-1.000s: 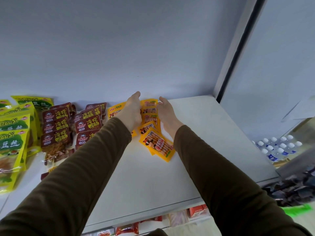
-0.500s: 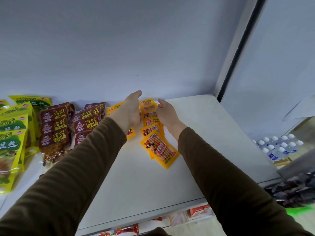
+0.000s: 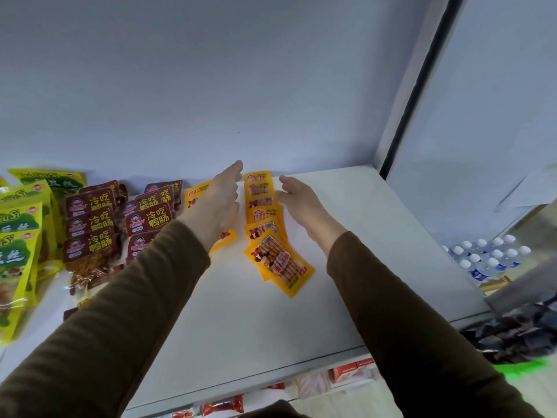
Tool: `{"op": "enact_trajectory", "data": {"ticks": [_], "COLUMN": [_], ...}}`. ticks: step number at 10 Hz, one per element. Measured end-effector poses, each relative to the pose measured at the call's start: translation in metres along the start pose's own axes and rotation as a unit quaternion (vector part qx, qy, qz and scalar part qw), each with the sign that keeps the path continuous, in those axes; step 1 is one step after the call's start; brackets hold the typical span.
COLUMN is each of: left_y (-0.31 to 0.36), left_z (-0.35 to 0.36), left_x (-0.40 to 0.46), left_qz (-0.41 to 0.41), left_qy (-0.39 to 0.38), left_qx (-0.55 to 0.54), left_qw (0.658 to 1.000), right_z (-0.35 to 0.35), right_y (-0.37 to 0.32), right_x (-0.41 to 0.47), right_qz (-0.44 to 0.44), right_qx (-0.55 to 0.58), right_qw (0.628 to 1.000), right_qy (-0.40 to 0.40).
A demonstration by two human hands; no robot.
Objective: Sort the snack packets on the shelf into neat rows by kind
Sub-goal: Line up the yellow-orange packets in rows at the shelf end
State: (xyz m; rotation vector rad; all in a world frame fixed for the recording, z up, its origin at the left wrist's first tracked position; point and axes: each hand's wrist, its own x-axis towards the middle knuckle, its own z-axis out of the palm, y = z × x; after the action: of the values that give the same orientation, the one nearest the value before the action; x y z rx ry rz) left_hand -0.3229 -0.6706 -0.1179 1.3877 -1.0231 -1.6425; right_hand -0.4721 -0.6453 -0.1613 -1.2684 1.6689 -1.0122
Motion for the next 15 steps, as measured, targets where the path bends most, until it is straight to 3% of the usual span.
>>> {"op": "enact_trajectory", "data": {"ticks": [1, 2, 3, 4, 6, 8, 10, 13, 15], "left_y": [-0.019, -0.045, -0.064, -0.073, -0.08, -0.075, -0.057, -0.068, -0.07], "left_z": [-0.012, -0.018, -0.02, -0.022, -0.011, 0.0, 0.018, 0.012, 0.016], "left_x": [-0.032, -0.062, -0.074, -0.074, -0.077, -0.065, -0.052, -0.05, -0.053], "left_qz": [0.055, 0.112, 0.134, 0.154, 0.105, 0.084, 0.018, 0.018, -0.007], "left_qy": [-0.035, -0.068, -0.052, -0.034, -0.058, -0.054, -0.03, -0.014, -0.024], "left_qx": [0.01, 0.071, 0.093, 0.088, 0.023, 0.004, -0.056, -0.081, -0.13], "left_qw": [0.998, 0.989, 0.985, 0.984, 0.993, 0.995, 0.998, 0.996, 0.991], "right_z": [-0.012, -0.007, 0.009, 0.021, 0.039, 0.026, 0.031, 0.026, 0.036], "right_y": [0.014, 0.027, 0.038, 0.043, 0.035, 0.028, 0.016, 0.025, 0.022], "right_x": [-0.035, -0.07, -0.086, -0.089, -0.085, -0.077, -0.066, -0.057, -0.062], "right_qz": [-0.07, -0.158, -0.208, -0.178, -0.105, -0.036, -0.028, -0.012, -0.009], "right_qx": [-0.061, -0.176, -0.277, -0.317, -0.242, -0.001, 0.062, 0.147, 0.194], "right_qw": [0.995, 0.967, 0.932, 0.928, 0.964, 0.998, 0.997, 0.987, 0.981], "right_qy": [-0.047, -0.09, -0.111, -0.079, 0.001, 0.05, 0.041, 0.07, 0.031]}}
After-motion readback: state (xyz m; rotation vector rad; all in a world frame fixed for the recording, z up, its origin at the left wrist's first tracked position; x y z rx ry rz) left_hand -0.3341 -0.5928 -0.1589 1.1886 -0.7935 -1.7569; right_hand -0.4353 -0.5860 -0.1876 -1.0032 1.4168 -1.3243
